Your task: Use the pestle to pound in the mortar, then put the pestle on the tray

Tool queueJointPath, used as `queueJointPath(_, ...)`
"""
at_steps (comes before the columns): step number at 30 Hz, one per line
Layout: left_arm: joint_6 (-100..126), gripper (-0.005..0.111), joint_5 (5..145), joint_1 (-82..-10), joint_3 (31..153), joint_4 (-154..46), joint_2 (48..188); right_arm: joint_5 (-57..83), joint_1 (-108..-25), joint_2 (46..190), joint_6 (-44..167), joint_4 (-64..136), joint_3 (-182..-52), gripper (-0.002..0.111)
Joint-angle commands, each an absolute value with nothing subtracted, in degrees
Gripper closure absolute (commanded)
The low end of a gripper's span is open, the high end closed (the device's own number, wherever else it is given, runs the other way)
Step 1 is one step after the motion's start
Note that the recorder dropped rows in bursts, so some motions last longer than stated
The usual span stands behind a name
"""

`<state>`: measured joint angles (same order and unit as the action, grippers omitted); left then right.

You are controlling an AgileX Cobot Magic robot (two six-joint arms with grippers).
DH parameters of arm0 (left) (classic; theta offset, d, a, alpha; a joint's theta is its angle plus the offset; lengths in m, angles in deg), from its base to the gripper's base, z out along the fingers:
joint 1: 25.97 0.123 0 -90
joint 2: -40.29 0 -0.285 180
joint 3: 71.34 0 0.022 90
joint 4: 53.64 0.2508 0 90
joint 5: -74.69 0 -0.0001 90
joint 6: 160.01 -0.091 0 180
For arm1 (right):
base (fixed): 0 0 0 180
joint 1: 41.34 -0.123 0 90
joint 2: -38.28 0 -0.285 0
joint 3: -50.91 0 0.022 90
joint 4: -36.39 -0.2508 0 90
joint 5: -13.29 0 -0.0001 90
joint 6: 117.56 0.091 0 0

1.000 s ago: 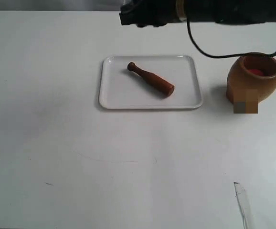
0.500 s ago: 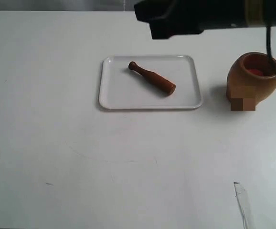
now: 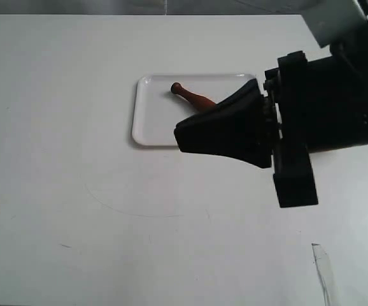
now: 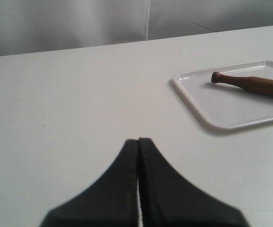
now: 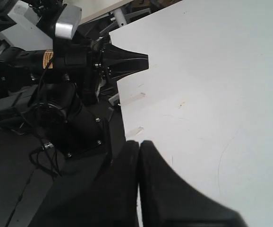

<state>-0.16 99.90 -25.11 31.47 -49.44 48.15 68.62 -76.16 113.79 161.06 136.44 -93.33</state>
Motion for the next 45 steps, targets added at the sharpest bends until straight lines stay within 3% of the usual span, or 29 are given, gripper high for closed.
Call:
queueJointPath(1,0.3,0.107,99.7,-25.6,31.4,-49.9,48.1,69.6,-76.3,113.2,161.0,136.3,-93.0,0.108)
queueJointPath(13,0.3,0.107,99.7,-25.6,31.4,-49.9,48.1,69.8,-76.3,112.0,163.0,136.3,-93.0,0.108)
queueJointPath(17,0.3,0.107,99.7,-25.6,31.4,-49.9,48.1,67.4,-76.0,101.4,163.1,136.3,-93.0,0.108)
queueJointPath(22,0.3,0.107,99.7,-25.6,31.4,-49.9,48.1,58.7,-69.0,75.5,162.9,136.3,-86.7,0.108)
queueJointPath(26,0.3,0.107,99.7,-25.6,31.4,-49.9,48.1,53.5,-63.0,63.2,162.9,136.3,-80.4,0.108)
queueJointPath(39,0.3,0.107,99.7,-25.6,31.4,-49.9,48.1,41.9,-45.8,46.1,163.1,136.3,-64.7,0.108)
queueJointPath(45,0.3,0.107,99.7,-25.6,31.4,-49.9,48.1,40.9,-43.0,46.1,163.1,136.3,-60.1,0.108)
